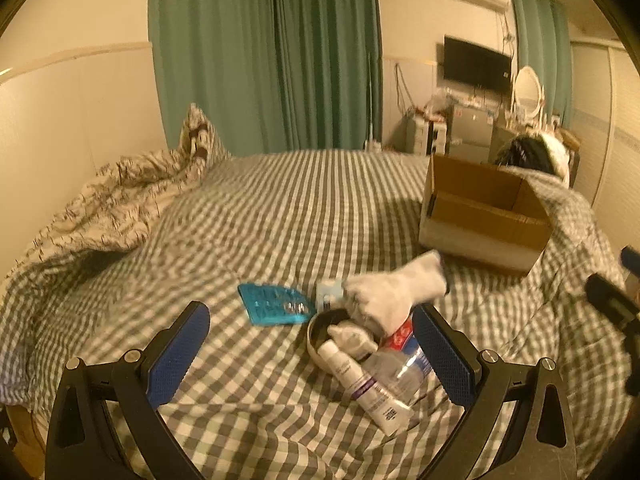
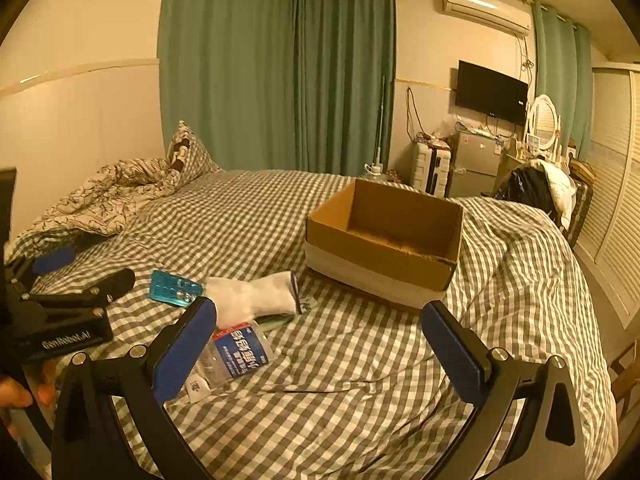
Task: Organize objects
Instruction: 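Move both tools toward the pile of items beside the box, then grasp the white tube with the left tool while the right tool grasps the labeled bottle, then carry the tube and bottle into the cardboard box and open both tools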
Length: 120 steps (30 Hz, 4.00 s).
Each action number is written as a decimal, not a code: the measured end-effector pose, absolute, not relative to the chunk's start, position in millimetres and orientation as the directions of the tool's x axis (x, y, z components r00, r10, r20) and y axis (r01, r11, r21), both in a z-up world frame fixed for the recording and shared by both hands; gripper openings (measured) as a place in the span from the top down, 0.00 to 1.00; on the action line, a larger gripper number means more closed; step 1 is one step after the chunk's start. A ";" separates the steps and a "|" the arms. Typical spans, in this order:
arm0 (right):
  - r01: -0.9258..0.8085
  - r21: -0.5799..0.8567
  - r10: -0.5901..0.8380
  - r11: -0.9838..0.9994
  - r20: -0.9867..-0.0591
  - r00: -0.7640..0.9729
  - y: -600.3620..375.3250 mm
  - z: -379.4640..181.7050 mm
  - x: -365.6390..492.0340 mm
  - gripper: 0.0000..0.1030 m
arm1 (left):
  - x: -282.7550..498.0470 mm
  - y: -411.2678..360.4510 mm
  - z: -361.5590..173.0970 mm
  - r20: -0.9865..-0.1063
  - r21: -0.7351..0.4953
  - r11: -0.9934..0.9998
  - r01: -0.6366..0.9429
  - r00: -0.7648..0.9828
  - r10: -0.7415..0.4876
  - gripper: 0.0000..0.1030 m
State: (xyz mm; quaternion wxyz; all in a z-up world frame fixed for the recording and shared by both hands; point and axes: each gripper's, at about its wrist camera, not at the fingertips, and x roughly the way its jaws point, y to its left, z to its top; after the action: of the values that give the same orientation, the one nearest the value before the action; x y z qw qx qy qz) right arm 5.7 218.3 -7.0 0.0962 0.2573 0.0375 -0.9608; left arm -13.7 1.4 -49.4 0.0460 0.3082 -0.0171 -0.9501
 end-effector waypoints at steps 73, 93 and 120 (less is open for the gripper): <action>0.456 -0.128 -0.257 -0.881 -0.680 -0.687 168.8 -33.4 -64.3 0.12 | -56.6 14.2 -26.7 -0.624 -0.026 -0.974 -0.227 -0.757 0.193 0.86; 0.208 -0.121 -0.107 -0.971 -0.556 -0.824 275.3 60.9 -216.6 0.12 | -246.9 149.0 1.7 -0.669 -0.026 -0.915 -0.403 -0.673 0.315 0.86; 0.124 -0.014 -0.098 -0.992 -0.525 -0.846 321.4 70.3 -226.4 0.02 | -219.3 138.8 35.5 -0.588 0.025 -0.947 -0.321 -0.771 0.245 0.04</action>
State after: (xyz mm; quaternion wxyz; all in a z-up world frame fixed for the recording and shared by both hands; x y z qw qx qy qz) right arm -226.4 321.4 70.3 0.0577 0.2718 0.0236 -0.9603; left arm -219.3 138.8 35.5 -0.1507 0.3033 -0.0621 -0.9389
